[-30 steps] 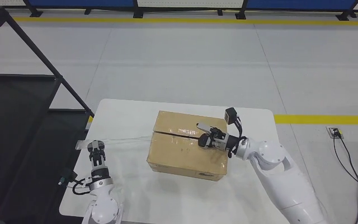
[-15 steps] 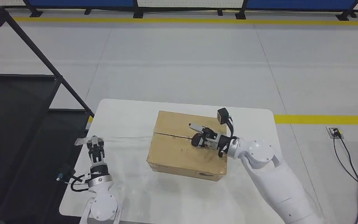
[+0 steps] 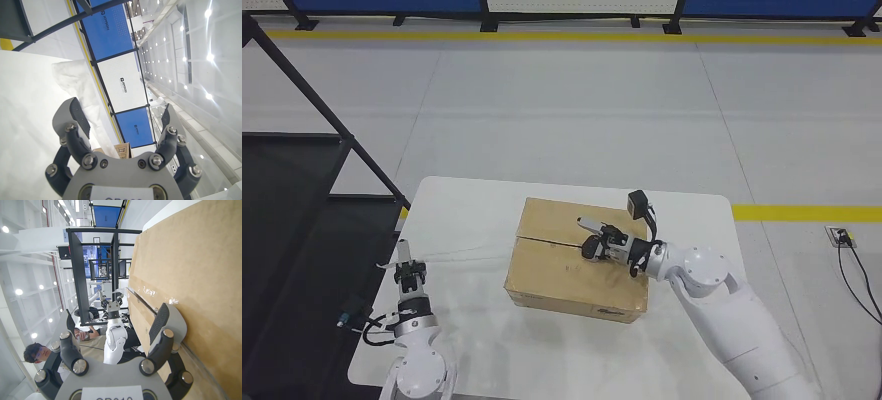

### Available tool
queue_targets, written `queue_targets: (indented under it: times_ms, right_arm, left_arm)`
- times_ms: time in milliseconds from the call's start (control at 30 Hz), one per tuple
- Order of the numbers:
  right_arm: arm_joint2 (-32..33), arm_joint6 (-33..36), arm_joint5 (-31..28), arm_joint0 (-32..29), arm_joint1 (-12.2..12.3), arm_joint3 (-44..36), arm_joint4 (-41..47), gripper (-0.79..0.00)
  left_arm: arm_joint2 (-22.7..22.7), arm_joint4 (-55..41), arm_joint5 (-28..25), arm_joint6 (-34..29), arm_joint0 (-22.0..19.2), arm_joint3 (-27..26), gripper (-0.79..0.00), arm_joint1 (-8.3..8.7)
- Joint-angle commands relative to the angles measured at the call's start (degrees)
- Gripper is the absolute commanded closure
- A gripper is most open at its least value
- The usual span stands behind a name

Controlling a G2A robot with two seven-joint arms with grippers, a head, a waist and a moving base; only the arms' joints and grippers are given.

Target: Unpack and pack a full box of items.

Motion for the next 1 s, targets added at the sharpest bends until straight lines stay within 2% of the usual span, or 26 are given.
queue_targets:
  times_ms: [0,467,700,967]
  right_arm:
    - [-0.1,0.1,0.2,0.3,-0.1,0.4,0.0,-0.785]
    - [-0.4,1.1,0.2,1.6,-0.6,2.4,0.0,-0.785]
    - [-0.4,1.5,0.0,1.9,-0.8,2.6,-0.3,-0.785]
    - [1.4,4.1,-2.2,1.0,-0.5,1.5,1.8,-0.785]
  left_arm:
    - [-0.5,-0.1,0.0,-0.3,0.1,0.0,-0.785,0.03]
    - [-4.0,-4.8,0.6,-1.5,1.7,-5.2,-0.785,-0.06]
    - [-5.3,-9.6,0.4,-2.1,3.8,-12.4,-0.785,-0.28]
    - [-4.4,-14.7,2.0,-6.8,6.4,-22.1,-0.785,-0.46]
